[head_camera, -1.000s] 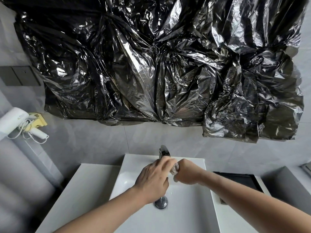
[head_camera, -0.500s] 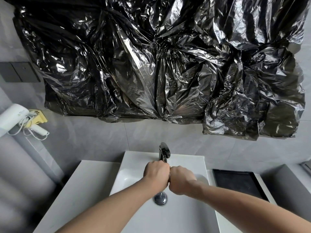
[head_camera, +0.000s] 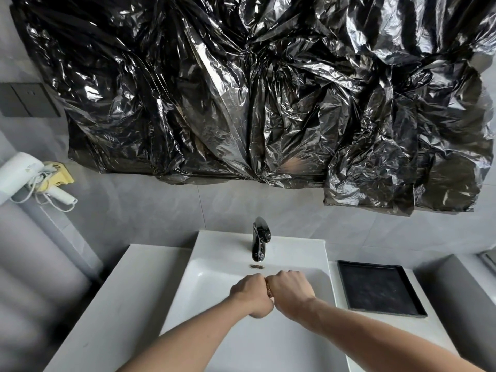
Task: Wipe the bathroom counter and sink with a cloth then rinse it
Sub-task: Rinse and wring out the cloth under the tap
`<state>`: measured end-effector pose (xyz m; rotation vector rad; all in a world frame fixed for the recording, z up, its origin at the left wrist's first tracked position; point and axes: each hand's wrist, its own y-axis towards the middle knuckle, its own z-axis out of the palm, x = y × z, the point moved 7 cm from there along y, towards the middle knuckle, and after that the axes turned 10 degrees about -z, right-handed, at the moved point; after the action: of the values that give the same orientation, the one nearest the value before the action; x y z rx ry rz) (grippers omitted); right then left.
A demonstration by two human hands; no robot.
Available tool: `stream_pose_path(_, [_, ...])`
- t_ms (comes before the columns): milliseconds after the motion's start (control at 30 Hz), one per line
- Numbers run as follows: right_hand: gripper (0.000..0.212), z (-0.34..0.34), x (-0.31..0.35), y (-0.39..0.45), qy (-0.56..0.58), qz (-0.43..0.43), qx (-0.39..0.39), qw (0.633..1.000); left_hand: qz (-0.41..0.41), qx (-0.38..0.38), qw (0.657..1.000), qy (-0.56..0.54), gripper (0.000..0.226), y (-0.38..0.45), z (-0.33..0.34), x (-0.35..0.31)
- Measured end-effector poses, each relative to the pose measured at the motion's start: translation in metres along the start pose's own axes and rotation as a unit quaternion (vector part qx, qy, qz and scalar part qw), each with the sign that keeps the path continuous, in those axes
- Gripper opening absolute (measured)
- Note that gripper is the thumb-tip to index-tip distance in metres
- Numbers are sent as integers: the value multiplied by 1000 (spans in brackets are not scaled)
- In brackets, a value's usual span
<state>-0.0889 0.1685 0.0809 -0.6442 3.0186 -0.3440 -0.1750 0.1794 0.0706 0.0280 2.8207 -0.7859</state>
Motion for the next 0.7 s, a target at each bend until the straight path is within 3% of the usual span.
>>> stream_pose_path(133, [23, 23, -9, -11, 178, 64, -8, 982, 47, -43, 997, -36, 18, -20, -3, 12])
stream_pose_path(267, [45, 29, -10, -37, 330, 59, -1, 942, 160, -59, 971, -165, 41, -53, -2, 32])
stream_pose_path(367, [54, 26, 0, -63, 426, 43, 3, 903, 212, -87, 937, -264, 25, -81, -5, 45])
stream_pose_path(467, [57, 31, 18, -86, 528, 22, -11, 849, 196, -104, 907, -357, 10, -99, -6, 58])
stream_pose_path(533, [53, 30, 27, -98, 565, 9, -63, 822, 160, -87, 891, -416, 6, -106, -3, 67])
stream_pose_path(633, [41, 25, 37, -116, 561, -6, -146, 815, 115, -49, 881, -456, 12, -112, 10, 78])
stream_pose_path(700, [48, 26, 45, -125, 566, -1, -168, 807, 99, -23, 879, -467, 14, -117, 17, 80])
